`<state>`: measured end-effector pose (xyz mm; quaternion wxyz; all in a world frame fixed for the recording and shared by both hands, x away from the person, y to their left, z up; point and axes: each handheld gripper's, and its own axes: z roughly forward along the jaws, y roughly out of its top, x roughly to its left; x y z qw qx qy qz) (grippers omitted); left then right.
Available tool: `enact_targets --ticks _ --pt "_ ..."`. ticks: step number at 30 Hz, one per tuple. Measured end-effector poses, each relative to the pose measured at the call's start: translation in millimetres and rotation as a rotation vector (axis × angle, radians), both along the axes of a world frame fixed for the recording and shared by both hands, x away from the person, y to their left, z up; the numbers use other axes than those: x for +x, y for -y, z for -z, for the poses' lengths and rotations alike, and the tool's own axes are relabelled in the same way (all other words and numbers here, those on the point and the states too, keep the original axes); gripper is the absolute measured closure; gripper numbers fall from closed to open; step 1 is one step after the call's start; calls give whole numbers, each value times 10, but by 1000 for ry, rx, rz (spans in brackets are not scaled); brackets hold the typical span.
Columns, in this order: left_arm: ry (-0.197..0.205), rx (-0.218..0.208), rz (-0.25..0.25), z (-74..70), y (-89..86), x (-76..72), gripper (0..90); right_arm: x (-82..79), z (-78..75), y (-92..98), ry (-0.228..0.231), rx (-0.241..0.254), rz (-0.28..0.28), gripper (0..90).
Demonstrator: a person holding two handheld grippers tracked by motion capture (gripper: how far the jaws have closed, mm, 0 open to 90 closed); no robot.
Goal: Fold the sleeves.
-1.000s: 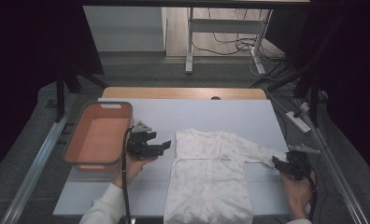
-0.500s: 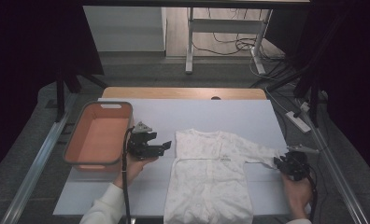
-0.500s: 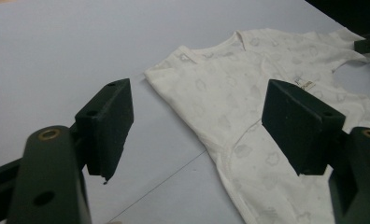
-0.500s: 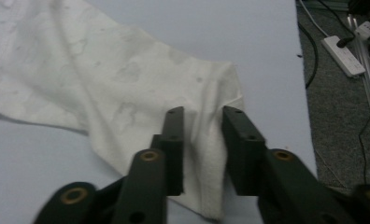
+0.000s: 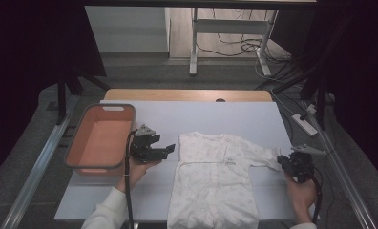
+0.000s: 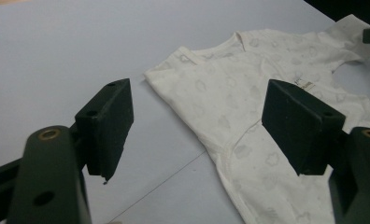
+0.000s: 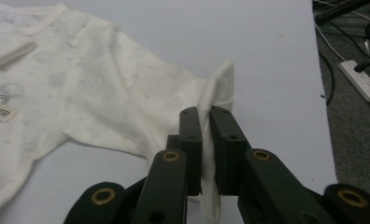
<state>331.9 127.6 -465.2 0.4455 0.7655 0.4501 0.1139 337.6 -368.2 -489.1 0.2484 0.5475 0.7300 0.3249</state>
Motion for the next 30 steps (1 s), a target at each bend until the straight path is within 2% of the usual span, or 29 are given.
enact_targets --ticks 8,18,30 --pt "-1 1 -1 2 -2 2 253 -17 -92 -115 29 25 -40 833" --pt "-3 4 1 3 2 0 252 -46 -189 -237 61 35 -83 832" --pt "-3 6 0 2 3 0 248 -84 -312 -453 99 43 -159 832"
